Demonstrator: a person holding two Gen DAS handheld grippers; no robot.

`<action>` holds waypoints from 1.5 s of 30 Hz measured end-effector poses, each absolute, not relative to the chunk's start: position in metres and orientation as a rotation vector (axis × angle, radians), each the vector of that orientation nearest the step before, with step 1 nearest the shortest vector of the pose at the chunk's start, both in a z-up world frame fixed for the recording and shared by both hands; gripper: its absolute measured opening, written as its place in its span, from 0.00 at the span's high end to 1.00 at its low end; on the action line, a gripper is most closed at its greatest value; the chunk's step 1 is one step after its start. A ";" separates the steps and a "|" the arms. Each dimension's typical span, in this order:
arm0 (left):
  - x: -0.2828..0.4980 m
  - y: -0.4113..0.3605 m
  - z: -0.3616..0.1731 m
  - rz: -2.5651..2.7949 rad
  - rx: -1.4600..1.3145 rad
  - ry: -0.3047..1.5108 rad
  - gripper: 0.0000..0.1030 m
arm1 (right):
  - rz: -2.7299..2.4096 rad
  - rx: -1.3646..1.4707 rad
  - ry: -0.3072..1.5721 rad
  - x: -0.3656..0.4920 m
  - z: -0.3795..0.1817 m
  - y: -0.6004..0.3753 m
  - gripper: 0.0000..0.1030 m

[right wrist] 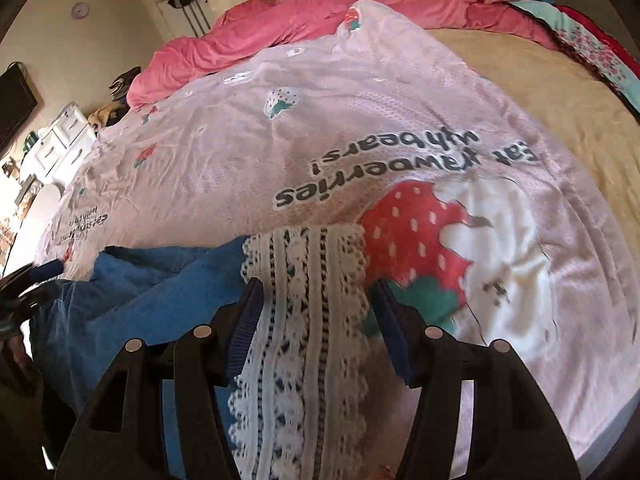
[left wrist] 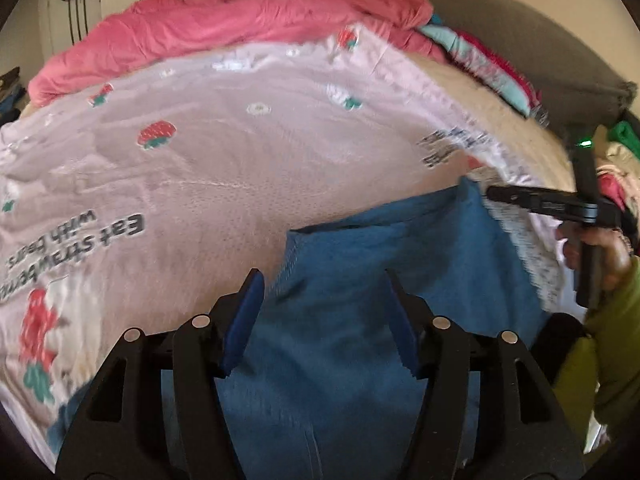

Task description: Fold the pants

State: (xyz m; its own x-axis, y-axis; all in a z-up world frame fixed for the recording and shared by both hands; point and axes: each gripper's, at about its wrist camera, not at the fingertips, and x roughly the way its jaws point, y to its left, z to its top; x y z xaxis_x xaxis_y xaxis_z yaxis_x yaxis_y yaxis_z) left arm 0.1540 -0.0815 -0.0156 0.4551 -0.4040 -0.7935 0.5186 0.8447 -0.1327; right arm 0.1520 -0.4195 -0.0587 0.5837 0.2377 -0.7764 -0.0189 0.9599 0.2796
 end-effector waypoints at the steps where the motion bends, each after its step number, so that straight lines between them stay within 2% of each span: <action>1: 0.163 -0.085 -0.022 -0.574 0.132 0.953 0.49 | 0.166 0.259 0.939 0.156 -0.060 -0.420 0.46; 6: 0.190 -0.095 -0.050 -0.582 0.137 1.029 0.49 | 0.203 0.306 0.946 0.173 -0.068 -0.425 0.46; 7: 0.193 -0.095 -0.054 -0.604 0.109 1.041 0.52 | 0.207 0.313 0.950 0.175 -0.069 -0.425 0.46; 8: 0.193 -0.094 -0.056 -0.629 0.083 1.047 0.67 | 0.210 0.312 0.947 0.175 -0.069 -0.425 0.46; 11: 0.190 -0.095 -0.057 -0.668 0.052 1.043 0.86 | 0.221 0.299 0.937 0.174 -0.069 -0.422 0.46; 13: 0.189 -0.090 -0.054 -0.710 -0.004 1.038 0.93 | 0.225 0.296 0.934 0.172 -0.071 -0.422 0.49; 18: 0.197 -0.063 -0.039 -0.684 -0.157 0.972 0.95 | 0.287 0.280 0.924 0.166 -0.072 -0.416 0.66; 21: 0.204 -0.055 -0.039 -0.662 -0.200 0.965 0.95 | 0.321 0.287 0.896 0.161 -0.068 -0.414 0.82; 26: 0.205 -0.065 -0.046 -0.637 -0.135 0.977 0.95 | 0.281 0.225 0.828 0.162 -0.047 -0.412 0.86; 30: 0.208 -0.070 -0.046 -0.610 -0.098 0.964 0.95 | 0.256 0.137 0.844 0.178 -0.042 -0.411 0.86; 33: 0.211 -0.072 -0.055 -0.548 -0.017 0.955 0.95 | 0.233 0.071 0.958 0.199 -0.064 -0.402 0.86; 36: 0.215 -0.065 -0.065 -0.509 -0.008 0.977 0.90 | 0.211 0.055 0.971 0.201 -0.072 -0.403 0.78; 38: 0.214 -0.056 -0.067 -0.505 -0.049 0.986 0.84 | 0.143 0.082 0.940 0.194 -0.066 -0.411 0.56; 45: 0.174 -0.026 -0.041 -0.461 -0.071 0.920 0.77 | 0.050 0.195 0.824 0.112 -0.037 -0.448 0.51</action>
State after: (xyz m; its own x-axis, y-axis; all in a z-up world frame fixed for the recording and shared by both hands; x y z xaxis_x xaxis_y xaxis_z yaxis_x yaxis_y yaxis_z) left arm 0.1739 -0.0259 -0.0409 0.5160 -0.4134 -0.7502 0.3540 0.9004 -0.2527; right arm 0.1116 -0.4476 -0.0366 0.6794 0.1202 -0.7238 0.0312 0.9809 0.1922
